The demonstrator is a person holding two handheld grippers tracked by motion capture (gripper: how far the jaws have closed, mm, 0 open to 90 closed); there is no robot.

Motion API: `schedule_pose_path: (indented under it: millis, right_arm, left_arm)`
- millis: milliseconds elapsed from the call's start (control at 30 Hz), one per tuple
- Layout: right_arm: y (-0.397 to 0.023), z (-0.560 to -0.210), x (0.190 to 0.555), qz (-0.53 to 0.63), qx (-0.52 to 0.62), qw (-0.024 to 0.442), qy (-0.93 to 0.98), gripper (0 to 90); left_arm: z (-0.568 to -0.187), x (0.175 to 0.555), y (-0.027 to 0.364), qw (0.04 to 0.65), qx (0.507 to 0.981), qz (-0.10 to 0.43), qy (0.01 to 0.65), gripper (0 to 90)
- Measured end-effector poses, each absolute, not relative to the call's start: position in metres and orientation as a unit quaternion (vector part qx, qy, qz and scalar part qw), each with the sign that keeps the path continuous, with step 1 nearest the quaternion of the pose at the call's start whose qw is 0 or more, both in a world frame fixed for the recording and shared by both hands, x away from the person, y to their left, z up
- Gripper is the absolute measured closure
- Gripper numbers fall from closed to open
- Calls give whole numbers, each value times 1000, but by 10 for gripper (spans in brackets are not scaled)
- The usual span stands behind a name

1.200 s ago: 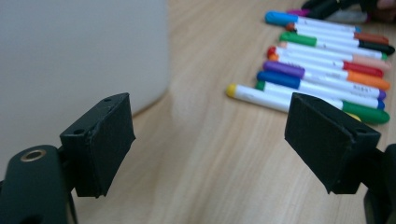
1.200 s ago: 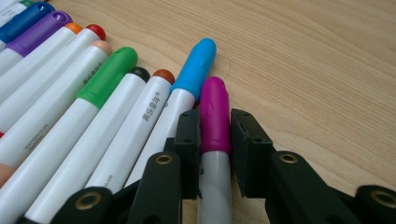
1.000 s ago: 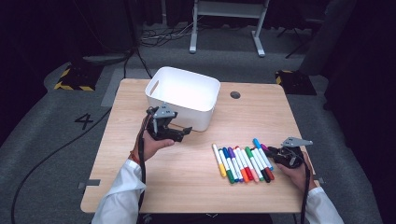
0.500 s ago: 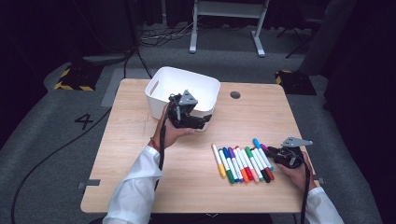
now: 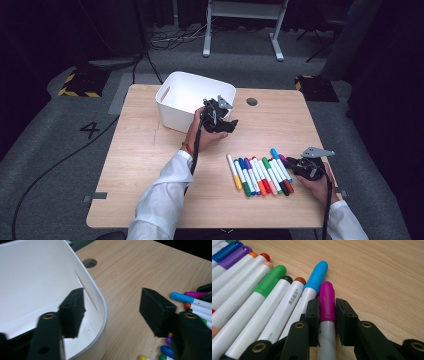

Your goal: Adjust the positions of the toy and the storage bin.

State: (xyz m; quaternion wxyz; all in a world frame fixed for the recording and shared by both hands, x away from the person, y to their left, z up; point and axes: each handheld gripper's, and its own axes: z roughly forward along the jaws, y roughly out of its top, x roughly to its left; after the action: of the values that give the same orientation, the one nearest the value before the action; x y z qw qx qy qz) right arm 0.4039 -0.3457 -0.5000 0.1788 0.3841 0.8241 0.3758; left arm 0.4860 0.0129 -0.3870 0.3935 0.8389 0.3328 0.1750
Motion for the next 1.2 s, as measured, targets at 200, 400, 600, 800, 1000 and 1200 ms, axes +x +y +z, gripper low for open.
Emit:
schedule_pose_path:
  millis: [200,400,600,800,1000,1200]
  right_arm:
    - [-346,-500,404,376,383,179,825,734]
    - [-346,-500,404,376,381,178,826,734]
    - [-346,-500,404,377,380,177,826,734]
    - [-345,-500,404,377,381,177,825,734]
    - [-345,-500,404,377,380,177,826,734]
    - [-345,-500,404,378,376,175,827,734]
  left_arm:
    - [-397,492,13,387,840,176,337,628]
    - [-396,489,27,390,843,169,330,742]
    - [-395,481,39,385,846,176,324,747]
    - [-394,474,45,382,848,174,324,760]
    - [-393,478,30,374,848,185,326,780]
    - [-393,488,-3,384,844,176,329,754]
